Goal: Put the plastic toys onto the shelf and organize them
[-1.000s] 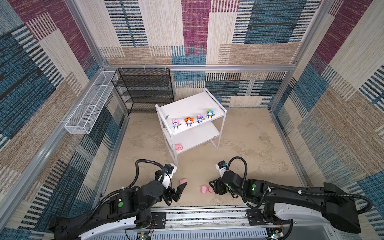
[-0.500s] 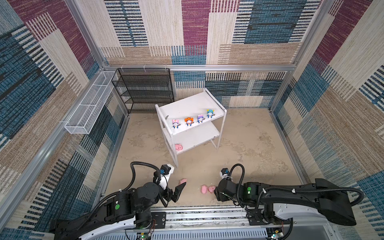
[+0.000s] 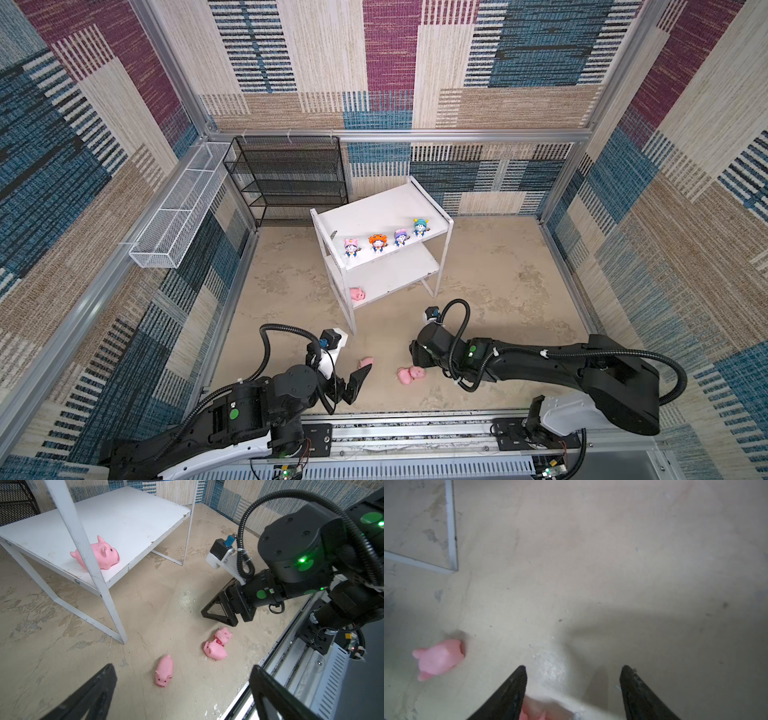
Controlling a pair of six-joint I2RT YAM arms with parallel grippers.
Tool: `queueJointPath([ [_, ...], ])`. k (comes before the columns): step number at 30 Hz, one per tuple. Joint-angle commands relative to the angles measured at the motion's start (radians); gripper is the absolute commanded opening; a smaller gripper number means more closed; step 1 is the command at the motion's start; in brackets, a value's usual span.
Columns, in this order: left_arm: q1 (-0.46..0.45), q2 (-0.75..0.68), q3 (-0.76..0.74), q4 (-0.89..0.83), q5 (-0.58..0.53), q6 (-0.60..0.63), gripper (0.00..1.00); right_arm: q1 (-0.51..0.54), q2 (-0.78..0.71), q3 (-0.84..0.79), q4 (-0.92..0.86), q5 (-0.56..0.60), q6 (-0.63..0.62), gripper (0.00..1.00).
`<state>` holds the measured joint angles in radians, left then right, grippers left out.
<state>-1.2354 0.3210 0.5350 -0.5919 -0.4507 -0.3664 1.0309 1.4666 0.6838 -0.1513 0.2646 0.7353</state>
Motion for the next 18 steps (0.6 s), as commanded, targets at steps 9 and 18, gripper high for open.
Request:
queueJointPath([
  [9, 0.001, 0.004, 0.014, -0.007, -0.022, -0.005, 1.0, 0.0, -0.158, -0.148, 0.066, -0.158, -0.134, 0.62],
  [18, 0.001, 0.015, 0.008, 0.015, -0.027, 0.006, 1.0, 0.012, -0.266, -0.21, 0.032, -0.22, -0.191, 0.38],
])
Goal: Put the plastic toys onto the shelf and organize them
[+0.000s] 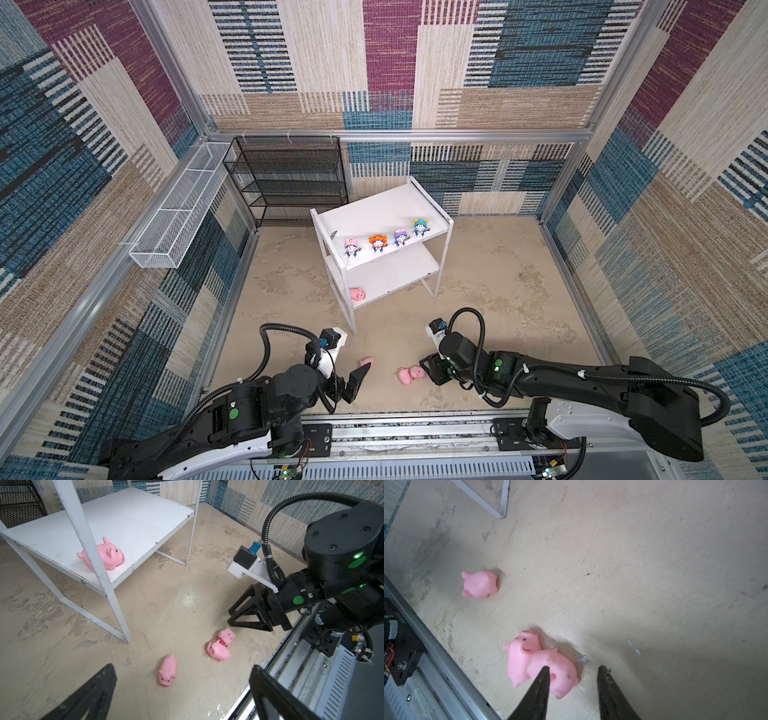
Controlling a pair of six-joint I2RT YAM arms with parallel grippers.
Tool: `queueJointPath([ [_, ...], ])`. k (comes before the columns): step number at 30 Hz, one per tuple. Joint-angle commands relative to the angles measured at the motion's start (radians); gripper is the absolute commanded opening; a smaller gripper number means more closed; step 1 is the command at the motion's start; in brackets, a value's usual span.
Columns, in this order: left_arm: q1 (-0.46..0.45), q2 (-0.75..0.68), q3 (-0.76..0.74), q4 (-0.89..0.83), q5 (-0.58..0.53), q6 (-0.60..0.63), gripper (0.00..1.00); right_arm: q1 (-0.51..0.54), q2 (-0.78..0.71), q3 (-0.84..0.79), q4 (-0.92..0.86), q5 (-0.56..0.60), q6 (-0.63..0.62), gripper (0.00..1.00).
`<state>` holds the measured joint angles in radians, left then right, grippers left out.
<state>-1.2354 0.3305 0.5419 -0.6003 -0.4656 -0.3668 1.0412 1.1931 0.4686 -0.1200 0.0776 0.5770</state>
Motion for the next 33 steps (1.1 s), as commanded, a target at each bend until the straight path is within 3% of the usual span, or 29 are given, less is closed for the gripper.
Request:
queueJointPath([
  [1, 0.0, 0.007, 0.003, 0.024, -0.013, 0.006, 1.0, 0.001, 0.02, 0.009, -0.002, -0.04, -0.035, 0.37],
  [9, 0.001, 0.009, 0.007, 0.008, -0.018, 0.0, 1.0, 0.002, 0.124, 0.041, -0.013, -0.034, -0.042, 0.31],
  [18, 0.001, 0.002, -0.002, 0.012, -0.03, 0.0, 1.0, -0.004, 0.251, 0.129, -0.044, 0.064, -0.028, 0.31],
  [26, 0.0, 0.0, -0.005, 0.018, -0.04, 0.005, 1.0, -0.09, 0.379, 0.204, -0.007, 0.067, -0.072, 0.3],
  [33, 0.001, 0.0, -0.003, 0.011, -0.04, 0.002, 1.0, -0.135, 0.321, 0.178, 0.031, 0.033, -0.17, 0.3],
])
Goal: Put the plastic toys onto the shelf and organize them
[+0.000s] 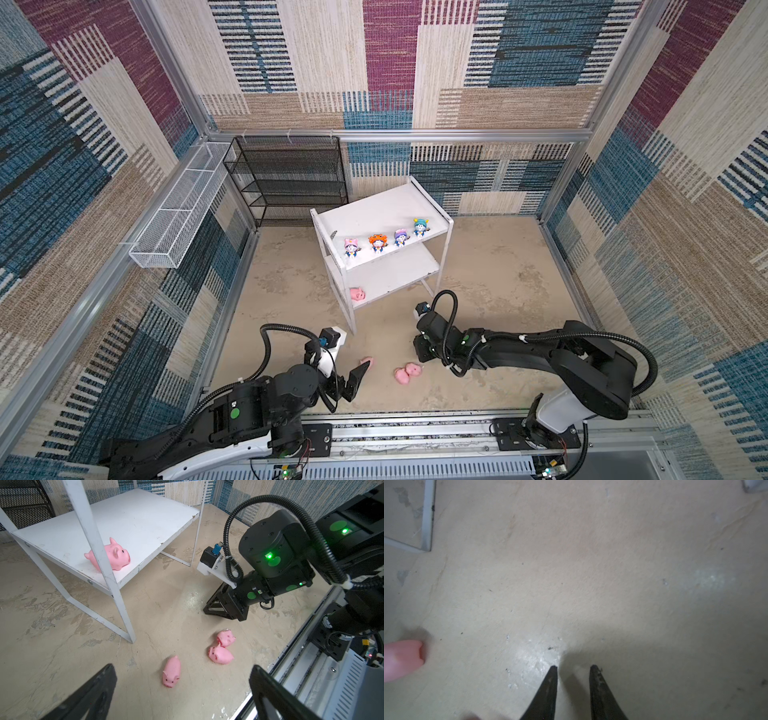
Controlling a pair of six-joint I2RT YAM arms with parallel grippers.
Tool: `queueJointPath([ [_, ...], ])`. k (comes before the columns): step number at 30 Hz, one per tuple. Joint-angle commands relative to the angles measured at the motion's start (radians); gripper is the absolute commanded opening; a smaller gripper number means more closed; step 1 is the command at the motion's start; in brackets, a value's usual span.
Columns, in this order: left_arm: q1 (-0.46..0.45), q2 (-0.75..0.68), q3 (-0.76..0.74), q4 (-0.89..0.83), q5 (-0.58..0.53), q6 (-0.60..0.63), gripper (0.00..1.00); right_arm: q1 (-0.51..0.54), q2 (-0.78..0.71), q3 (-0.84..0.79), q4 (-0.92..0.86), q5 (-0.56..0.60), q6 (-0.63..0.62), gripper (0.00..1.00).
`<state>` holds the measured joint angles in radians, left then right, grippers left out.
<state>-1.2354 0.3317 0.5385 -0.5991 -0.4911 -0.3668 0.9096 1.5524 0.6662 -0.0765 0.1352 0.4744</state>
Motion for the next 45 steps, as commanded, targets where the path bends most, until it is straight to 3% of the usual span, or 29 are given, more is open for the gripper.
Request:
queueJointPath([
  [1, 0.0, -0.002, 0.002, 0.007, -0.014, 0.0, 1.0, -0.003, -0.072, -0.04, 0.008, -0.061, -0.108, 0.3],
  [5, 0.001, -0.003, -0.003, 0.011, -0.012, 0.001, 1.0, 0.037, -0.201, -0.133, 0.076, -0.219, -0.223, 0.35],
  [8, 0.001, 0.0, -0.005, 0.015, -0.012, 0.0, 1.0, 0.122, -0.279, -0.173, 0.095, -0.197, -0.265, 0.49],
  [12, 0.001, 0.002, -0.002, 0.015, -0.011, 0.001, 1.0, 0.187, -0.319, -0.2, 0.107, -0.12, -0.246, 0.52],
  [20, 0.001, 0.002, -0.002, 0.015, -0.007, 0.0, 1.0, 0.239, -0.306, -0.194, 0.1, -0.032, -0.239, 0.4],
  [35, 0.001, -0.001, -0.004, 0.011, -0.01, -0.003, 1.0, 0.272, -0.178, -0.161, 0.127, 0.001, -0.26, 0.42],
  [45, 0.001, 0.001, -0.001, 0.015, -0.015, 0.003, 1.0, 0.226, -0.101, -0.119, 0.104, 0.075, -0.229, 0.16],
])
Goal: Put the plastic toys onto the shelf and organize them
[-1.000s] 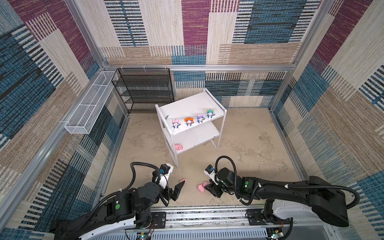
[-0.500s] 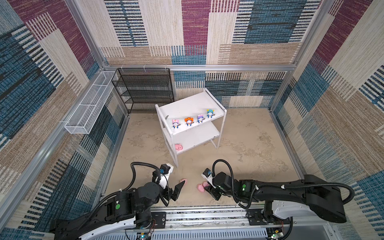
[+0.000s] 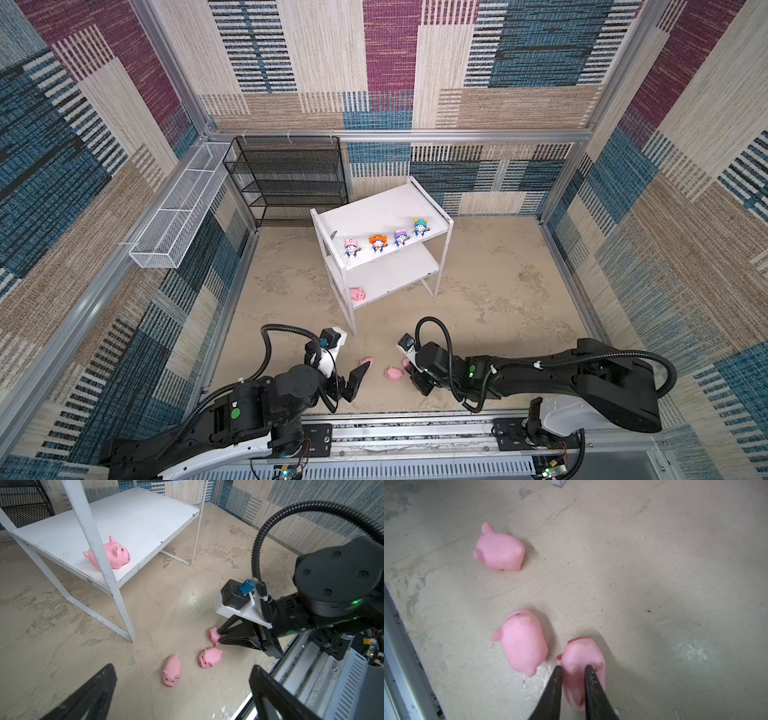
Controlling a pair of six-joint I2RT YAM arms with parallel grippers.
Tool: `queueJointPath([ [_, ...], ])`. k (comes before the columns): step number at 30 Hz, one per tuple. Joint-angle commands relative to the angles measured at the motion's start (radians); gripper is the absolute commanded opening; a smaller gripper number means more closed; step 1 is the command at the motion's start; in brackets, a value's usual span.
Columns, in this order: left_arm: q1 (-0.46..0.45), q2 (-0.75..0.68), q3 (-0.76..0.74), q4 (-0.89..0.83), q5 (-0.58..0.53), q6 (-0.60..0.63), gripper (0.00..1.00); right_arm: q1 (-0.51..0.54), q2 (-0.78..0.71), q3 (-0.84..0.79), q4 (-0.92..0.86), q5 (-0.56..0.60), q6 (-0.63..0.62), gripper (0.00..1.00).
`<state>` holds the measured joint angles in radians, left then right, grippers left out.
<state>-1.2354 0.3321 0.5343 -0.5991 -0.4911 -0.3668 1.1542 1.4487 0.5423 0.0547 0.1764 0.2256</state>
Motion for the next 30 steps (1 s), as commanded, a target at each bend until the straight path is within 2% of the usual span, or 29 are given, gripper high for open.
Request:
queueJointPath([
  [1, 0.001, 0.001, 0.003, 0.016, -0.015, 0.005, 1.0, -0.028, 0.0, 0.002, -0.028, 0.035, 0.02, 0.15],
  [4, 0.001, 0.005, 0.003, 0.022, -0.018, 0.008, 1.0, -0.073, -0.02, 0.0, -0.028, -0.012, 0.017, 0.14],
  [6, 0.001, 0.008, 0.004, 0.022, -0.018, 0.009, 1.0, -0.107, -0.06, -0.011, -0.008, -0.095, 0.008, 0.14],
  [11, 0.001, 0.012, 0.003, 0.034, -0.018, 0.017, 1.0, -0.158, -0.135, -0.028, 0.028, -0.421, 0.003, 0.14],
  [14, 0.001, 0.022, 0.004, 0.045, -0.014, 0.026, 1.0, -0.186, -0.113, -0.047, 0.078, -0.646, 0.071, 0.14],
  [16, 0.001, 0.029, 0.006, 0.05, -0.011, 0.031, 1.0, -0.192, -0.082, -0.076, 0.142, -0.749, 0.135, 0.14],
  [19, 0.001, 0.035, 0.01, 0.055, -0.01, 0.035, 1.0, -0.207, -0.018, -0.117, 0.219, -0.793, 0.234, 0.13],
  [23, 0.001, 0.035, 0.011, 0.057, -0.008, 0.039, 1.0, -0.273, 0.022, -0.178, 0.318, -0.788, 0.331, 0.14],
  [26, 0.001, 0.032, 0.013, 0.047, -0.007, 0.034, 1.0, -0.303, 0.008, -0.181, 0.281, -0.723, 0.318, 0.16],
  [30, 0.0, 0.02, 0.01, 0.04, -0.006, 0.025, 1.0, -0.34, -0.023, -0.165, 0.185, -0.636, 0.269, 0.24],
])
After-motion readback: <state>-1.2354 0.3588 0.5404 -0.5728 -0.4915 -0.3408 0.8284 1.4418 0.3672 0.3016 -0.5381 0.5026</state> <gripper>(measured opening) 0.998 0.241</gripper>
